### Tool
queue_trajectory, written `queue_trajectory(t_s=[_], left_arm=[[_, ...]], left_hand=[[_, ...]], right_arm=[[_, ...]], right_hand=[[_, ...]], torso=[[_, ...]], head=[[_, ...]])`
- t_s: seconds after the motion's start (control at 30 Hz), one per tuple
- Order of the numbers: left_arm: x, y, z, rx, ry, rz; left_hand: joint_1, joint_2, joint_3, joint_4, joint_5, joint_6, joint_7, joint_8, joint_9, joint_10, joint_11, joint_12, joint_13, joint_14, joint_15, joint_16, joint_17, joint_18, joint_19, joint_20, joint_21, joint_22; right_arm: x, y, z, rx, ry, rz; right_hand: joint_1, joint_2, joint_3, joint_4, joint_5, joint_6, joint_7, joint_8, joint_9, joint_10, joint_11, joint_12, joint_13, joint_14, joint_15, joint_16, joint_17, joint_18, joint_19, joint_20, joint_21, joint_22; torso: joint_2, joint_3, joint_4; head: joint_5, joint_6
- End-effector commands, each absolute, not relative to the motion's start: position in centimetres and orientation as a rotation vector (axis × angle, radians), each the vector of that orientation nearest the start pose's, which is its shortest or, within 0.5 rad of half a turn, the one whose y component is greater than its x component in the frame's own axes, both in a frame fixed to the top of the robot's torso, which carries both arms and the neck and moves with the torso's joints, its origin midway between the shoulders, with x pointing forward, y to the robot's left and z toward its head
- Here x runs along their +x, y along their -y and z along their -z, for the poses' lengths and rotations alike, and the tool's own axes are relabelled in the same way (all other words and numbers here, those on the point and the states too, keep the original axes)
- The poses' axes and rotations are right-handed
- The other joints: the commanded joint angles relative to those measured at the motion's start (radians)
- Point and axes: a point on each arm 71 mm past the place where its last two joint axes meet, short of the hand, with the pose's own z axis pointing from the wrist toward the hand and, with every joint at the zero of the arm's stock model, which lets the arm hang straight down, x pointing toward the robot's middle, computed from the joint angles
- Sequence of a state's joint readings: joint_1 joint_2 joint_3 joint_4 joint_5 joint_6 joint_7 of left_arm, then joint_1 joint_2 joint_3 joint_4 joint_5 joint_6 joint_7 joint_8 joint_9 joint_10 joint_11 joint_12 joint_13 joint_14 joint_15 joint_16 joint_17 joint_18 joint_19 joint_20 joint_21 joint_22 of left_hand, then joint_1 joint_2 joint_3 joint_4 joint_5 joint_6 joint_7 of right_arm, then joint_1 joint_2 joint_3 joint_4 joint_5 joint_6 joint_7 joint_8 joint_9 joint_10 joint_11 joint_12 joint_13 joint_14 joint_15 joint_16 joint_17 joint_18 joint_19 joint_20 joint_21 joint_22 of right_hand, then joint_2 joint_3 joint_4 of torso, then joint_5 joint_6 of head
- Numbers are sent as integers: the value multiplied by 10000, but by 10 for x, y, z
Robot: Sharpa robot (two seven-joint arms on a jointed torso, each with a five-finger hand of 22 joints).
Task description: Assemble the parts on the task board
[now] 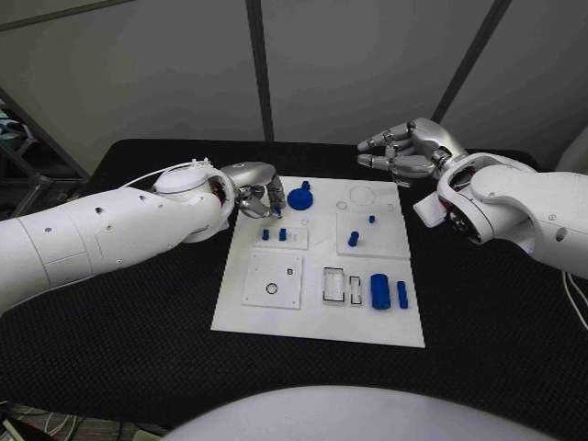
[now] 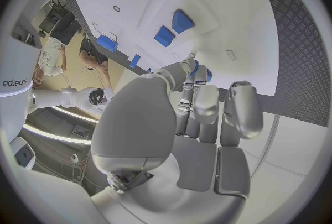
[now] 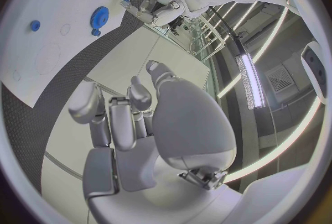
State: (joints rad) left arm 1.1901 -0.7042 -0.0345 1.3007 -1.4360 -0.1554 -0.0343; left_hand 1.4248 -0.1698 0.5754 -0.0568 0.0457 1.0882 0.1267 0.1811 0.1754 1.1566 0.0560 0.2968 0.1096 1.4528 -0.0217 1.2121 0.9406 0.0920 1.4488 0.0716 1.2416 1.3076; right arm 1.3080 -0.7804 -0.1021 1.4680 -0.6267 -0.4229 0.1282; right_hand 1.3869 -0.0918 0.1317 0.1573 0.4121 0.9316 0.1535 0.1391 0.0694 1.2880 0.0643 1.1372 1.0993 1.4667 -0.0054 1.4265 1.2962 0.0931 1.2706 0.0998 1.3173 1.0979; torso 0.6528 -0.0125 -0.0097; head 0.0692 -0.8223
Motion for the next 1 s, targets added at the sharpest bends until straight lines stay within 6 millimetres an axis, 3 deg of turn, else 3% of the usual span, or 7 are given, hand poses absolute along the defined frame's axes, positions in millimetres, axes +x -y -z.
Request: queue_trajectory(t_s=[0.03, 1.0], left_arm=[[520, -190, 211, 1943, -18298, 6254], [522, -183, 216, 2065, -18647, 6227]], left_hand=[[-95, -26, 21, -15, 28, 72, -30, -54, 13, 97, 1, -35, -7, 38, -34, 52, -14, -186, 96, 6, 62, 422], [-108, -24, 23, -22, 28, 85, -28, -61, 5, 115, 0, -51, -12, 36, -34, 53, -26, -185, 94, 7, 61, 424]], right_arm=[[510, 191, 152, 5084, -15919, -11323], [510, 189, 152, 5074, -15930, -11344]], right_hand=[[-107, 25, 30, 51, 50, -49, 13, 12, -8, 20, -7, 8, 14, 456, -57, -34, 10, 56, 60, -7, -44, 11], [-107, 25, 30, 51, 50, -49, 13, 12, -8, 20, -7, 8, 14, 456, -57, -34, 10, 56, 60, -7, -44, 11]], torso=[[10, 7, -1], [5, 5, 0]], head=[[-16, -12], [-28, -80]])
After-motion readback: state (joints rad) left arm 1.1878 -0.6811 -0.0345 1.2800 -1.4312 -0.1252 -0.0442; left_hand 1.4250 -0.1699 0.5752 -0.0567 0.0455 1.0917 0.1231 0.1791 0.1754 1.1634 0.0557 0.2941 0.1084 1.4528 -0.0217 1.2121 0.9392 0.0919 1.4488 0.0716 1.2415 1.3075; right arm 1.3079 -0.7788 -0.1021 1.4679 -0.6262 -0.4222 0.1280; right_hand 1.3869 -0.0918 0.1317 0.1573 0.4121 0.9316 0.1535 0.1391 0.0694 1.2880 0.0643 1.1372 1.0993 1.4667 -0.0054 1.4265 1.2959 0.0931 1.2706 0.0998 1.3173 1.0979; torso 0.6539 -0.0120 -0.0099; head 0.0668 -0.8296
